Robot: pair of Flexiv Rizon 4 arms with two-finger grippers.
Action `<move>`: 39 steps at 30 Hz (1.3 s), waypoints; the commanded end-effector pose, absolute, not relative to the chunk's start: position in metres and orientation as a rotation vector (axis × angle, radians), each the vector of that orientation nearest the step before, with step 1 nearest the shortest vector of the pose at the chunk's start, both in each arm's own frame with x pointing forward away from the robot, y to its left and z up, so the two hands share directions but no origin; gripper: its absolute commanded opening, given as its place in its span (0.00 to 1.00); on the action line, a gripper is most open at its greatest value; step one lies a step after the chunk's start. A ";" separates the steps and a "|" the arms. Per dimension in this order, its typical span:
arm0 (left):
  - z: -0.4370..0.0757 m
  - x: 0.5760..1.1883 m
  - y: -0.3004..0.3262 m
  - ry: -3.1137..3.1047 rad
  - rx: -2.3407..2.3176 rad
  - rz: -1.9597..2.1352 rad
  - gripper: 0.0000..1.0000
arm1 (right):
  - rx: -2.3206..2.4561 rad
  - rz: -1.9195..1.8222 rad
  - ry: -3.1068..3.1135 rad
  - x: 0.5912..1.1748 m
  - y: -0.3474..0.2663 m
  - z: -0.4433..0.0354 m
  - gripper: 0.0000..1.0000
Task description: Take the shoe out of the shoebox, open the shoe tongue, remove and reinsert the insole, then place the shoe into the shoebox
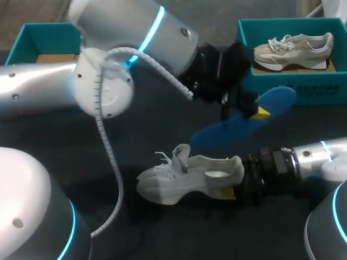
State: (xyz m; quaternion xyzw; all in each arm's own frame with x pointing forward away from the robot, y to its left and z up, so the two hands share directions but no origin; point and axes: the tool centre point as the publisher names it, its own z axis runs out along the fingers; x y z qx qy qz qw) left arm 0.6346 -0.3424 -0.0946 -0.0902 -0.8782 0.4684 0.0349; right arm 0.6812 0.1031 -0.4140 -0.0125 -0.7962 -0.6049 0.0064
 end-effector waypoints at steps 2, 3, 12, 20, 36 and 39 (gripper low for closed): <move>-0.063 0.630 -0.317 -2.686 -0.273 1.474 0.00 | -0.041 -1.890 -2.494 0.681 0.105 -0.414 0.00; -0.057 0.630 -0.315 -2.664 -0.276 1.481 0.00 | -0.041 -1.890 -2.494 0.681 0.105 -0.414 0.00; -0.057 0.630 -0.315 -2.664 -0.276 1.481 0.00 | -0.041 -1.890 -2.494 0.681 0.105 -0.414 0.00; -0.057 0.630 -0.315 -2.664 -0.276 1.481 0.00 | -0.041 -1.890 -2.494 0.681 0.105 -0.414 0.00; -0.003 0.634 -0.287 -2.406 -0.138 1.732 0.00 | -0.041 -1.890 -2.494 0.681 0.105 -0.414 0.00; 0.008 0.631 -0.282 -2.388 -0.085 1.777 0.00 | -0.041 -1.890 -2.494 0.681 0.105 -0.414 0.00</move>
